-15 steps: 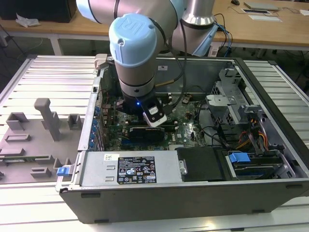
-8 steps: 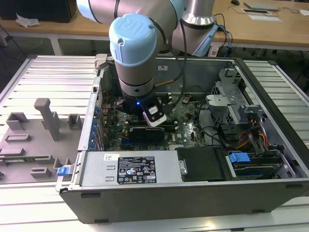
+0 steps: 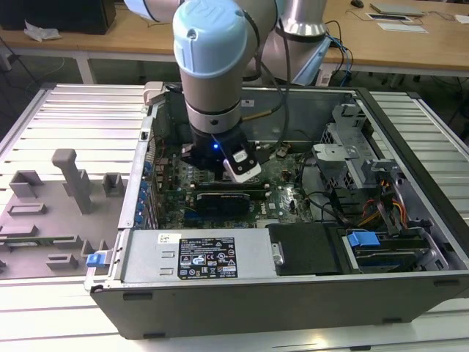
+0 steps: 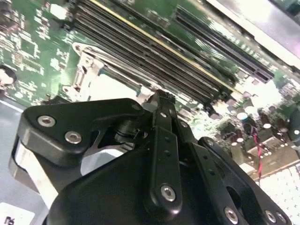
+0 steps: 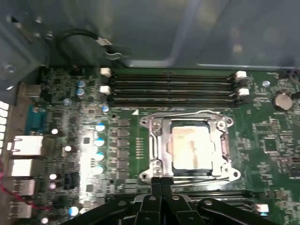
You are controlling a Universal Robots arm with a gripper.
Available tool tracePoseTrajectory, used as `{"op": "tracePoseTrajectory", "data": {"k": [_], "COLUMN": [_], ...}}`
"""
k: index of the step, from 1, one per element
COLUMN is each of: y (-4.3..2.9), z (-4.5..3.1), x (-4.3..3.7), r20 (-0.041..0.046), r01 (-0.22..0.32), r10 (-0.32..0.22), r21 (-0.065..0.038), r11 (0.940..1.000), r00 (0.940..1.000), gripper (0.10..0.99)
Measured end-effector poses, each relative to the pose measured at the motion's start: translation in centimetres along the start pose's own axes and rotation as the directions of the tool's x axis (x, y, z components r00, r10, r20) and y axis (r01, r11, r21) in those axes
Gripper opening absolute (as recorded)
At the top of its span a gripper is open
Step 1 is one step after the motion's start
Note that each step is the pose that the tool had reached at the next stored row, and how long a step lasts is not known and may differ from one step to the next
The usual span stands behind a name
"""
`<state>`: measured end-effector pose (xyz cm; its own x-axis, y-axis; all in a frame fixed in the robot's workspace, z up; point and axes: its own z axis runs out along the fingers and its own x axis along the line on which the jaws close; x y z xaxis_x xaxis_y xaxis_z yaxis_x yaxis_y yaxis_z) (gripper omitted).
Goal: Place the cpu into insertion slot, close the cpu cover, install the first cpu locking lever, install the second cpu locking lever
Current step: 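Install the second cpu locking lever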
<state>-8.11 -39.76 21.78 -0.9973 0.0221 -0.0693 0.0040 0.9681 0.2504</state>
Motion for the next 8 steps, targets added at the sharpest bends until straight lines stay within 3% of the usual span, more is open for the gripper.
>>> {"op": "tracePoseTrajectory", "data": {"k": [4, 6, 8], "y": [0.00, 0.01, 0.11], "z": [0.08, 0.17, 0.24], "x": [-1.12, -2.31, -2.91], "r20": [-0.0015, -0.0037, -0.0056], "r01": [-0.003, -0.005, -0.005], "r10": [0.003, 0.005, 0.005], "r21": [0.005, 0.013, 0.020], "r11": [1.0000, 0.9999, 0.9998], "r00": [1.0000, 1.0000, 1.0000], "gripper": [0.106, 0.106, 0.106]}}
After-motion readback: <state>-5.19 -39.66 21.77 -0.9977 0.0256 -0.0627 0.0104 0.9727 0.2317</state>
